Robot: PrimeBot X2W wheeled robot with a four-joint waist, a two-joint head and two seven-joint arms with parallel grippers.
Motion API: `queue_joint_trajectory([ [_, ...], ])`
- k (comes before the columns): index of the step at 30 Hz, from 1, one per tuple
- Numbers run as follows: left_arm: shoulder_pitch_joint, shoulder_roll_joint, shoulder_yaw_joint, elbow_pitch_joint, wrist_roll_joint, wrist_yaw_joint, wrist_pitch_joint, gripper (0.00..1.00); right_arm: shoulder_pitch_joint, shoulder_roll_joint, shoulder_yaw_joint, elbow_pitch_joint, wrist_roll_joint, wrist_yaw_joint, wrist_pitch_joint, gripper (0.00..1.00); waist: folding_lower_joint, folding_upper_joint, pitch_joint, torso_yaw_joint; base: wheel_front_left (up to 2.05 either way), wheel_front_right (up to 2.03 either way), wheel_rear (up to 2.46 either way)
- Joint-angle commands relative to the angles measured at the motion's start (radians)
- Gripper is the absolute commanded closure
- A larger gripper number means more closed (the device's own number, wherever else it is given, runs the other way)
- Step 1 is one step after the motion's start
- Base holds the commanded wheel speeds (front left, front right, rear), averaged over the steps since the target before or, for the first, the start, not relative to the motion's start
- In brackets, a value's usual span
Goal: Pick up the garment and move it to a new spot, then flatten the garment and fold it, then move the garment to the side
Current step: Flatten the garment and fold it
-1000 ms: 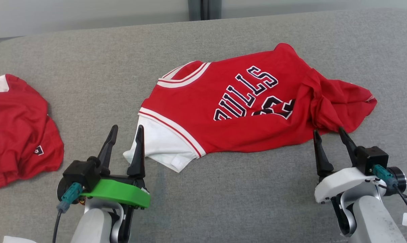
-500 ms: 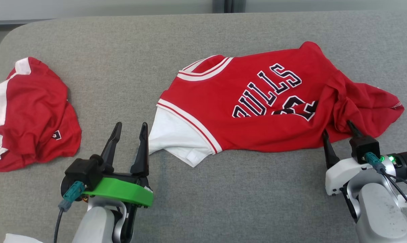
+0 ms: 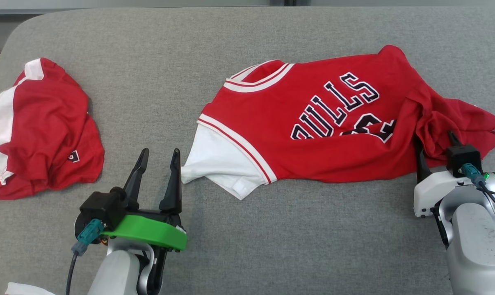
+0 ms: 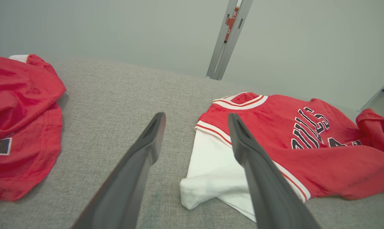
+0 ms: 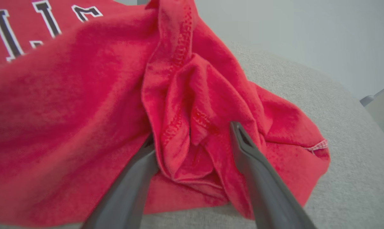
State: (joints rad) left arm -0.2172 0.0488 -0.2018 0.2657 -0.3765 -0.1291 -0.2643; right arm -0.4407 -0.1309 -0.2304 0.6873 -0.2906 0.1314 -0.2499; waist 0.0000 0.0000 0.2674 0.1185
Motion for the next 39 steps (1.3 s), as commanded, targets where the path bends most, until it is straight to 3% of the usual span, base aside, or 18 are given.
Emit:
queue_joint_trajectory([
  [1,-0.014,0.003,0.002,0.002,-0.005,-0.002,0.0,0.0,-0.012,0.003,-0.006,0.0,-0.003,-0.001,-0.008,0.31,0.0,0.0,-0.004,-0.01,0.0,0.0,0.0],
  [3,-0.012,0.003,0.003,0.004,-0.002,-0.002,0.0,0.0,-0.013,0.008,-0.009,-0.007,-0.002,-0.001,-0.01,0.34,0.0,0.0,-0.008,-0.023,0.0,0.0,0.0],
  [4,-0.012,0.003,0.001,0.006,0.0,-0.002,0.0,0.0,-0.012,0.011,-0.009,-0.013,0.001,-0.001,-0.011,0.51,0.0,0.0,-0.011,-0.03,0.0,0.0,0.0],
  [5,-0.012,0.003,0.001,0.006,0.001,-0.002,0.0,0.0,-0.011,0.013,-0.009,-0.018,0.006,-0.001,-0.013,0.57,0.0,0.0,-0.012,-0.035,0.0,0.0,0.0],
  [6,-0.011,0.003,0.003,0.007,0.002,-0.003,0.0,0.0,-0.008,0.016,-0.009,-0.023,0.01,-0.001,-0.014,0.75,0.0,0.0,-0.016,-0.043,0.0,0.0,0.0],
  [7,-0.011,0.003,0.003,0.008,0.003,-0.003,0.0,0.0,-0.003,0.019,-0.007,-0.029,0.014,-0.001,-0.015,1.0,0.0,0.0,-0.018,-0.05,0.0,0.0,0.0],
  [16,0.003,0.003,0.012,0.011,0.008,-0.003,0.0,0.0,0.051,0.036,-0.002,-0.099,0.084,-0.001,-0.016,1.0,0.0,0.0,-0.046,-0.109,0.0,0.0,0.0],
  [22,0.024,0.003,0.018,0.013,0.008,-0.003,0.0,0.0,0.118,0.042,0.037,-0.171,0.209,-0.001,0.035,1.0,0.0,0.0,-0.072,-0.15,0.0,0.0,0.0],
  [26,0.033,0.003,0.019,0.013,0.008,-0.003,0.0,0.0,0.179,0.041,0.08,-0.279,0.325,-0.001,0.137,1.0,0.0,0.0,-0.085,-0.171,0.0,0.0,0.0],
  [31,0.038,0.003,0.01,0.013,-0.002,-0.003,0.0,0.0,0.263,0.047,0.118,-0.472,0.531,-0.001,0.353,1.0,0.0,0.0,-0.1,-0.174,0.0,0.0,0.0],
  [39,0.045,0.003,0.0,0.008,-0.015,-0.003,0.0,0.0,0.329,0.071,0.069,-0.732,0.746,-0.001,0.664,1.0,0.0,0.0,-0.104,-0.136,0.0,0.0,0.0],
])
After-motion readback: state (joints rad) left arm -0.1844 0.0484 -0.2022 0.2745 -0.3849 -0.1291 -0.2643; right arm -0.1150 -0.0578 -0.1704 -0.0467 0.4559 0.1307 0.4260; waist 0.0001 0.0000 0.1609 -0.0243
